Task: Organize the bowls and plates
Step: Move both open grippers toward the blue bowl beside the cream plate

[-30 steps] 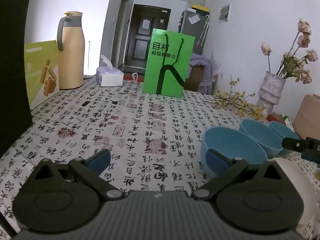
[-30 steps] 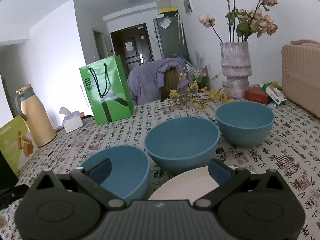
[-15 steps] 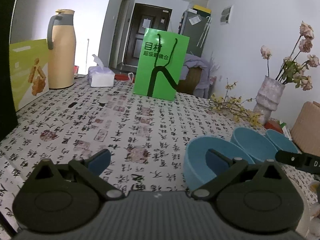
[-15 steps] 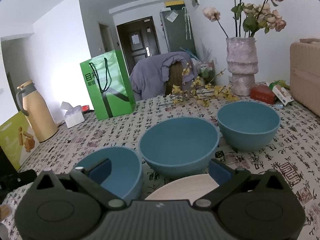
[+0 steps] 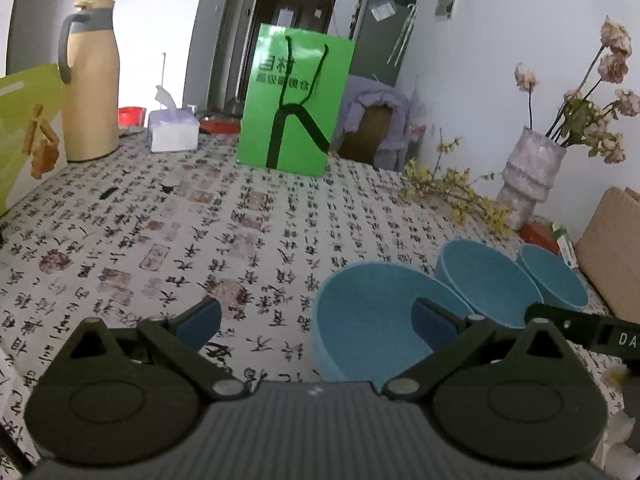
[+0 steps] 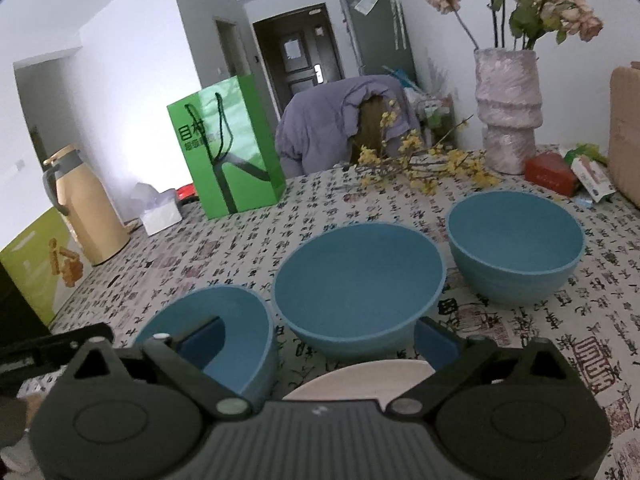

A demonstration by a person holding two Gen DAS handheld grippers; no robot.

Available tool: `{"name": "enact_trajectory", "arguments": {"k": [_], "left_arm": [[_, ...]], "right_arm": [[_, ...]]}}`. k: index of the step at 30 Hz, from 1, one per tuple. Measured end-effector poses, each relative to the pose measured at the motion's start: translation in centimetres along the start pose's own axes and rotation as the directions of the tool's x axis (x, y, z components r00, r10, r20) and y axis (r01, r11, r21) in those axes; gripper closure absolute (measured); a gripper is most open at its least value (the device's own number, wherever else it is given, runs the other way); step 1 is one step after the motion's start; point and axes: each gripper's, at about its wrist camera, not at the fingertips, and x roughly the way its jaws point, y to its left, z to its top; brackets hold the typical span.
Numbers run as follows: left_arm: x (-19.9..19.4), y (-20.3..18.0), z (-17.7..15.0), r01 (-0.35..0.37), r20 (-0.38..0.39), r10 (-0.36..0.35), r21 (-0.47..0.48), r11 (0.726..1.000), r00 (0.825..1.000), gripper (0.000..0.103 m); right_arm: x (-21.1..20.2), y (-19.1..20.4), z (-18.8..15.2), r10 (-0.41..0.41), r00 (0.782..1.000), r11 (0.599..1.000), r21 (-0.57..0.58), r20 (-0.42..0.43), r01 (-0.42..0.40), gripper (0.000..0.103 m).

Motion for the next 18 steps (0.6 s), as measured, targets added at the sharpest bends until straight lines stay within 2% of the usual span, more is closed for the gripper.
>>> {"name": "enact_trajectory", "arguments": {"k": [6, 8, 9, 10, 18], "left_arm": [[1.3, 0.0, 0.1, -0.045, -0.047, 0.045, -0.017, 0.999, 0.998, 0.0], [1.8, 0.0, 0.2, -0.061, -0.067, 0.059, -0.021, 0.998, 0.996, 0.0], [2.1, 0.0, 0.2, -0.066, -0.075, 0.064, -0.022, 0.998, 0.995, 0.0], [2.3, 0.1, 0.2, -0.073, -0.084, 0.071, -0.023, 0.997, 0.994, 0.0], [3.8, 0.5, 0.3, -0.089, -0.131, 0.083, -0.045, 0.995, 0.988, 0.0]], "right_arm": [[1.1, 0.7, -0.1, 0.083, 0.994, 0.996, -0.021, -0.076, -0.084, 0.015], [1.8, 0.9, 0.0, 0.11, 0.988, 0.994, -0.018, -0.111, -0.112, 0.023], [2.2, 1.1, 0.0, 0.124, 0.983, 0.992, -0.018, -0.133, -0.127, 0.031], [2.6, 1.2, 0.1, 0.136, 0.978, 0.99, -0.015, -0.156, -0.14, 0.036], [4.9, 2.1, 0.3, 0.138, 0.964, 0.989, -0.011, -0.225, -0.145, 0.042]]}}
